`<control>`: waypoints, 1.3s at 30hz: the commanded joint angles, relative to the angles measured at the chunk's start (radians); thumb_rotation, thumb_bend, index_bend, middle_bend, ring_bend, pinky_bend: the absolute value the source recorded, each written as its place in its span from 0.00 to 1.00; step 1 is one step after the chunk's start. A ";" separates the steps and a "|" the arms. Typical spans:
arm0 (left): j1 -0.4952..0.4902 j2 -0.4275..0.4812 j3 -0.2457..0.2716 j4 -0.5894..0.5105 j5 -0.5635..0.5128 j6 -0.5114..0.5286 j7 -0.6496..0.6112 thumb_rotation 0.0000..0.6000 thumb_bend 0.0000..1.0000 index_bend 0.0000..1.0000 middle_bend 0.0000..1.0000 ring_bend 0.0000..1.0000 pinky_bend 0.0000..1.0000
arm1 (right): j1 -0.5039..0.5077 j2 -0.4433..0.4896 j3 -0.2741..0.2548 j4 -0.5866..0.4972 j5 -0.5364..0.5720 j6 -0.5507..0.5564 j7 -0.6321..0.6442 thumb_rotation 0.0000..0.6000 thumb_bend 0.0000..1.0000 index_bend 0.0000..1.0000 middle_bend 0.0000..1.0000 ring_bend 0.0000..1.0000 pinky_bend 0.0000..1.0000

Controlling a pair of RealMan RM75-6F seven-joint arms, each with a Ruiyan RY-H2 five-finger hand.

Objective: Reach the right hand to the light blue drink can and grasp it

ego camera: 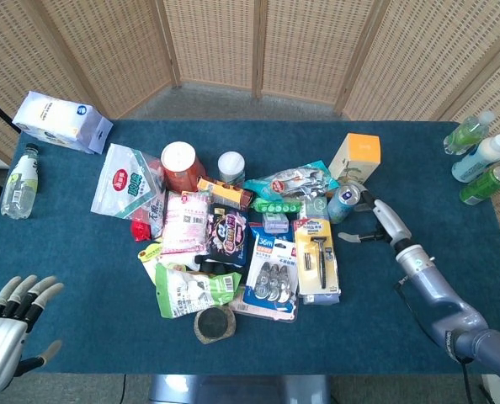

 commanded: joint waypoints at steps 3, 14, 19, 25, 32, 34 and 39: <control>0.013 0.003 0.006 0.010 0.007 0.015 -0.011 1.00 0.26 0.16 0.18 0.11 0.00 | 0.008 -0.047 0.038 0.048 0.060 -0.025 0.039 0.94 0.05 0.21 0.44 0.42 0.57; 0.022 -0.004 0.005 0.035 0.008 0.024 -0.040 1.00 0.26 0.16 0.18 0.11 0.00 | -0.051 -0.087 0.100 0.082 0.161 0.018 0.017 1.00 0.06 0.72 0.94 1.00 1.00; 0.015 -0.010 0.001 0.041 0.005 0.011 -0.047 1.00 0.26 0.16 0.18 0.11 0.00 | -0.099 -0.043 0.107 0.012 0.170 0.061 0.029 1.00 0.06 0.73 0.95 1.00 1.00; 0.009 -0.016 -0.002 0.050 0.000 0.000 -0.057 1.00 0.26 0.16 0.18 0.11 0.00 | -0.155 0.056 0.104 -0.141 0.146 0.129 0.026 1.00 0.06 0.74 0.95 1.00 1.00; -0.001 -0.026 -0.003 0.064 0.000 -0.015 -0.073 1.00 0.26 0.16 0.18 0.11 0.00 | -0.202 0.188 0.128 -0.377 0.134 0.211 -0.044 1.00 0.06 0.74 0.96 1.00 1.00; -0.002 -0.029 -0.002 0.069 0.004 -0.017 -0.078 1.00 0.26 0.16 0.18 0.11 0.00 | -0.212 0.234 0.139 -0.457 0.126 0.233 -0.059 1.00 0.06 0.74 0.96 1.00 1.00; 0.000 -0.034 0.004 0.083 0.022 -0.009 -0.095 1.00 0.26 0.16 0.18 0.11 0.00 | -0.229 0.333 0.171 -0.626 0.123 0.266 -0.079 1.00 0.07 0.74 0.97 1.00 1.00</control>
